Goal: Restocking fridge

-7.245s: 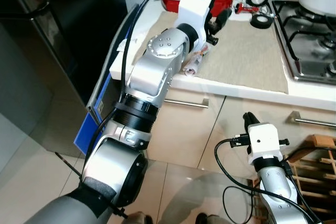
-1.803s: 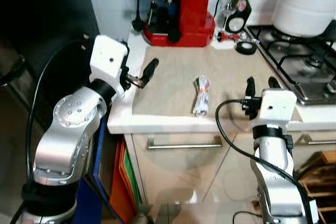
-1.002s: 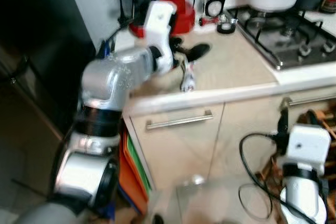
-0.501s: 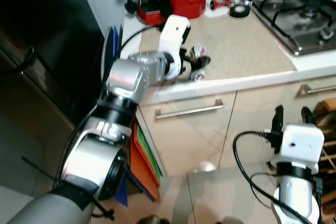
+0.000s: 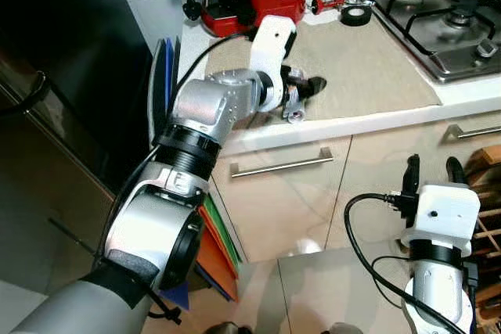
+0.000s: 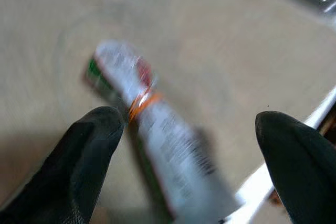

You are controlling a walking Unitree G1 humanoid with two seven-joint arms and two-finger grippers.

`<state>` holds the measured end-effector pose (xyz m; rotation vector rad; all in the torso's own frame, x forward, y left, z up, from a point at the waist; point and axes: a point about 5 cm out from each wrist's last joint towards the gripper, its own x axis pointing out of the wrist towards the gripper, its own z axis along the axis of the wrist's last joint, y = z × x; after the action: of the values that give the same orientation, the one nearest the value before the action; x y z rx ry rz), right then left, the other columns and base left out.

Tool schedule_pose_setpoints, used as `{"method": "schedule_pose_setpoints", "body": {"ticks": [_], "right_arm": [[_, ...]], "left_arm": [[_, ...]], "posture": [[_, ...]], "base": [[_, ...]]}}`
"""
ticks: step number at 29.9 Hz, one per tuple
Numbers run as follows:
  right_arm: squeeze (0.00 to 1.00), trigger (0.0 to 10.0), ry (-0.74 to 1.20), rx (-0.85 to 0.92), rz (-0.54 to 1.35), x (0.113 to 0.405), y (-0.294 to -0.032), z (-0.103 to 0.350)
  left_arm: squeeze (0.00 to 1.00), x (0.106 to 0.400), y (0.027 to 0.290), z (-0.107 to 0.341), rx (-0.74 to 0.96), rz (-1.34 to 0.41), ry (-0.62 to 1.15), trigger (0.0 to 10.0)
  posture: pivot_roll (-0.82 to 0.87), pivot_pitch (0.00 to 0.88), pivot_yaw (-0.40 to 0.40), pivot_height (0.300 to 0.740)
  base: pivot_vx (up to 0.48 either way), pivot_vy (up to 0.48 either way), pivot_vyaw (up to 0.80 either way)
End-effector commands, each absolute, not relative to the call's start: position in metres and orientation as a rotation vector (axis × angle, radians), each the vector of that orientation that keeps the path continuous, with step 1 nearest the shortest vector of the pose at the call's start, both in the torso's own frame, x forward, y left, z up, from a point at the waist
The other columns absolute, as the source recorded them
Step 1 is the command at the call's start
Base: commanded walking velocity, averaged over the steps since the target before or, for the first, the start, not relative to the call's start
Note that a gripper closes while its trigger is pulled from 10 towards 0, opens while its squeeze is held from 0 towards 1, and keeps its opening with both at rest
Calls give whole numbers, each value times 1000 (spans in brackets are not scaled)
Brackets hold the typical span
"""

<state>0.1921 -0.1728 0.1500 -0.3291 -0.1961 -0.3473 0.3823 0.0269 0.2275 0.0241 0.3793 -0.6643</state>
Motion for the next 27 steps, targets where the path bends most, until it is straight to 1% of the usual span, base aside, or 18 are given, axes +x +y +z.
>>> {"method": "schedule_pose_setpoints", "body": {"ticks": [1,4,9,12,14,16,19,20,21,27], "right_arm": [[0,10000,-196,-320,-323,195,-165,149],[0,10000,-193,-314,-323,194,-163,148],[0,10000,-191,-304,-324,195,-161,147],[0,10000,-192,-303,-322,196,-160,147],[0,10000,-192,-302,-322,196,-160,147],[0,10000,-191,-300,-321,198,-159,146],[0,10000,-192,-298,-319,198,-159,146],[0,10000,-192,-298,-319,199,-159,146],[0,10000,-192,-298,-319,199,-159,146],[0,10000,-192,-295,-321,202,-160,146]], "left_arm": [[0,388,33,223,94,-599,387,10000],[0,388,33,217,106,-581,410,10000],[0,385,26,213,28,-594,464,10000],[0,383,22,212,16,-601,476,10000],[0,383,20,212,26,-608,472,10000],[0,382,18,208,75,-619,462,10000],[0,380,18,198,111,-627,489,10000],[0,379,18,196,118,-628,496,1608],[0,379,19,193,123,-626,504,0],[0,382,27,186,116,-601,499,0]], "posture": [[-102,57,181,740],[-98,60,183,740],[-94,62,187,740],[-92,62,189,740],[-87,61,188,740],[-84,61,189,740],[-82,62,188,740],[-82,62,188,740],[-80,62,188,740],[-78,60,187,740]], "base": [[0,0,0],[0,0,0],[0,0,0],[0,0,0],[0,0,0],[0,0,0],[0,0,0],[0,0,0],[0,0,0],[0,0,0]]}}
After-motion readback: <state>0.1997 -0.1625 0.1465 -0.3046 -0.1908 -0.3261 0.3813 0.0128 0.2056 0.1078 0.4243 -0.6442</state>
